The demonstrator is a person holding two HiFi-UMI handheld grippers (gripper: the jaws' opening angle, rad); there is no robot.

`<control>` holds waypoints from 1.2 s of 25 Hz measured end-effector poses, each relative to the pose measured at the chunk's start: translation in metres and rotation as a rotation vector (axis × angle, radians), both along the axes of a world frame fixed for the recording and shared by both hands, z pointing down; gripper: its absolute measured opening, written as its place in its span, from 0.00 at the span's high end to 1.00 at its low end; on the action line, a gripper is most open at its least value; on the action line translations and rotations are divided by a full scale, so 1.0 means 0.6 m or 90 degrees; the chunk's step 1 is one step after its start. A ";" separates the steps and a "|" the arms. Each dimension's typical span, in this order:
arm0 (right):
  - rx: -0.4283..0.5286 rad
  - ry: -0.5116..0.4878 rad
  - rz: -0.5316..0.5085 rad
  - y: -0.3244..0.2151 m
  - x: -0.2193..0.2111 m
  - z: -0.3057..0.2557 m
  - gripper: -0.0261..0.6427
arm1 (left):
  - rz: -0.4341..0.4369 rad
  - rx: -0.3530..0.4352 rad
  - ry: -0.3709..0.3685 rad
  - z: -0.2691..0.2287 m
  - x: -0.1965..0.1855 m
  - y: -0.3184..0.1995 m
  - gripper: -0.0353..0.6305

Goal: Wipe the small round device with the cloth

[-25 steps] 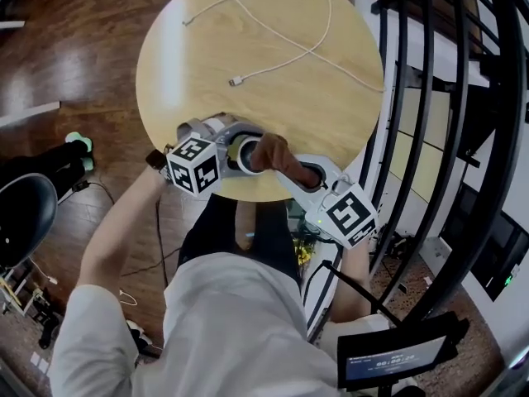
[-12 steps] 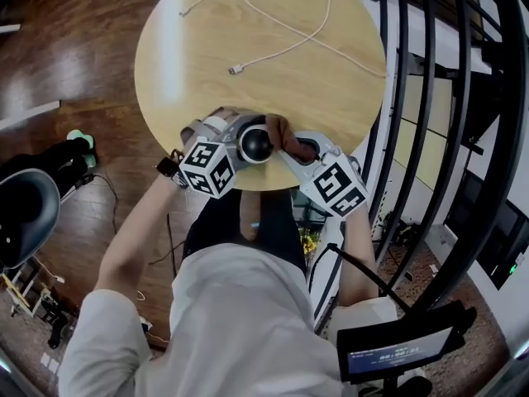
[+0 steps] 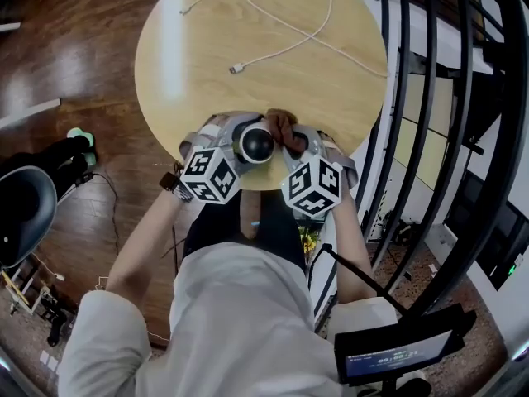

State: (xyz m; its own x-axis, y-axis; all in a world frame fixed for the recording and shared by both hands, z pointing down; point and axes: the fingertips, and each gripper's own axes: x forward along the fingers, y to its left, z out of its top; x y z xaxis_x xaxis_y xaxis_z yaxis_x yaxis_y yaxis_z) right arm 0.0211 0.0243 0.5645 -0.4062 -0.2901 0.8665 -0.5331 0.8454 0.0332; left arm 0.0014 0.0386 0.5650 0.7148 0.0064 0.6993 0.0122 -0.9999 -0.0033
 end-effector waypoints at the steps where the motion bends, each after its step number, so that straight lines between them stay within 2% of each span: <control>1: 0.021 0.035 0.014 -0.004 0.007 -0.001 0.86 | -0.052 -0.010 0.014 -0.011 -0.004 -0.002 0.37; 4: 0.058 0.091 0.106 -0.018 0.046 -0.006 0.86 | -0.210 -0.049 0.041 -0.027 -0.015 -0.002 0.37; 6: 0.050 0.066 0.178 -0.024 0.067 -0.015 0.86 | -0.291 -0.073 0.042 -0.019 -0.022 0.005 0.36; 7: 0.036 0.028 0.212 -0.026 0.070 -0.021 0.86 | -0.324 -0.081 0.043 -0.017 -0.023 0.007 0.36; 9: -0.002 -0.089 0.284 -0.031 0.067 -0.039 0.86 | -0.373 -0.087 0.047 -0.017 -0.018 0.005 0.36; 12: -0.049 -0.255 0.355 -0.042 0.066 -0.075 0.86 | -0.410 -0.069 0.047 -0.017 -0.002 -0.010 0.34; 16: -0.058 -0.362 0.352 -0.048 0.069 -0.123 0.86 | -0.381 -0.051 0.040 -0.015 0.012 -0.014 0.35; 20: -0.064 -0.440 0.268 -0.033 0.048 -0.168 0.86 | -0.293 -0.046 0.049 -0.016 0.000 -0.003 0.36; 23: -0.060 -0.451 0.165 -0.007 0.016 -0.188 0.86 | -0.200 -0.048 0.090 -0.021 -0.009 0.002 0.36; 26: -0.077 -0.447 0.039 0.029 -0.034 -0.199 0.86 | -0.115 -0.038 0.095 -0.021 -0.017 0.006 0.36; 28: -0.091 -0.417 -0.006 0.044 -0.059 -0.190 0.86 | -0.097 -0.037 0.097 -0.020 -0.017 0.008 0.36; 30: -0.086 -0.408 -0.001 0.042 -0.074 -0.177 0.86 | -0.099 -0.043 0.102 -0.020 -0.016 0.008 0.36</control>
State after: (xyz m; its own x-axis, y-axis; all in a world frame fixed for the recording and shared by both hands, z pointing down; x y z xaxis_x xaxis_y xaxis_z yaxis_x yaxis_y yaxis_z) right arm -0.0233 0.0492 0.4581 -0.8548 -0.1941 0.4813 -0.4103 0.8207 -0.3977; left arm -0.0081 0.0431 0.5527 0.8125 -0.0693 0.5788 -0.1372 -0.9878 0.0742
